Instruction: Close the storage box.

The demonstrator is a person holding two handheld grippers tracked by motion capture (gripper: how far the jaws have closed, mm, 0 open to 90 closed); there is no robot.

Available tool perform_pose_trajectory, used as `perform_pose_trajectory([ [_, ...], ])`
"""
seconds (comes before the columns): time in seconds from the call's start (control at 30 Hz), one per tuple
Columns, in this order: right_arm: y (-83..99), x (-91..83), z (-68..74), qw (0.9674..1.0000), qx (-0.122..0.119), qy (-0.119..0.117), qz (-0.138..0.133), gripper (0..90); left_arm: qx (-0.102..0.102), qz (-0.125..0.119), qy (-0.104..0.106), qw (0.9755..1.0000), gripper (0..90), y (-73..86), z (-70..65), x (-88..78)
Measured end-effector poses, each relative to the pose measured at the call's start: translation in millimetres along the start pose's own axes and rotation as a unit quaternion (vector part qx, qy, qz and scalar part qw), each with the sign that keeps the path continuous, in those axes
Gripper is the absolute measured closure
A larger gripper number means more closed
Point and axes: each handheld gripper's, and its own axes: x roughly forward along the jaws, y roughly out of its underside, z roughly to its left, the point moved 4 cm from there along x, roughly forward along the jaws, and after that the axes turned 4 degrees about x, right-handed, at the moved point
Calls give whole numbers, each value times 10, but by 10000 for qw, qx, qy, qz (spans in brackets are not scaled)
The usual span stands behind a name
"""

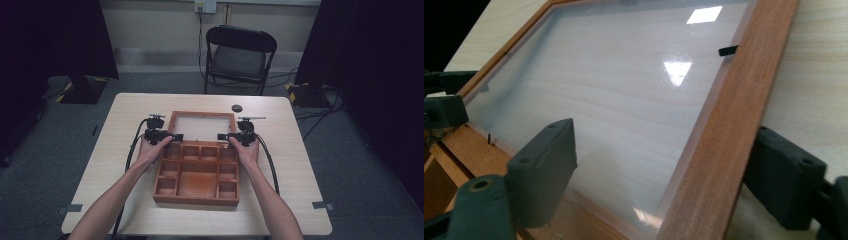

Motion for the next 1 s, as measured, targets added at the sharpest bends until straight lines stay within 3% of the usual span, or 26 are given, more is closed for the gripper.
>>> perform_pose_trajectory([
  [0.3, 1, -19, 6, 10000, -13, 66, -10, 195, 46, -20, -49, 10000, 145, -3, -8, -1],
  [0.6, -1, -21, 0, 10000, -44, 55, -17, 196, -290, 49, 115, 9995, 129, 11, 29, 19],
  [0.73, -3, -22, 2, 10000, -41, 54, -14, 196, -213, 122, 179, 9995, 155, 0, 30, 10],
  [1.0, -30, -23, 18, 9999, -96, 125, -42, 196, -432, 107, 313, 9985, 155, 17, 28, 32],
])
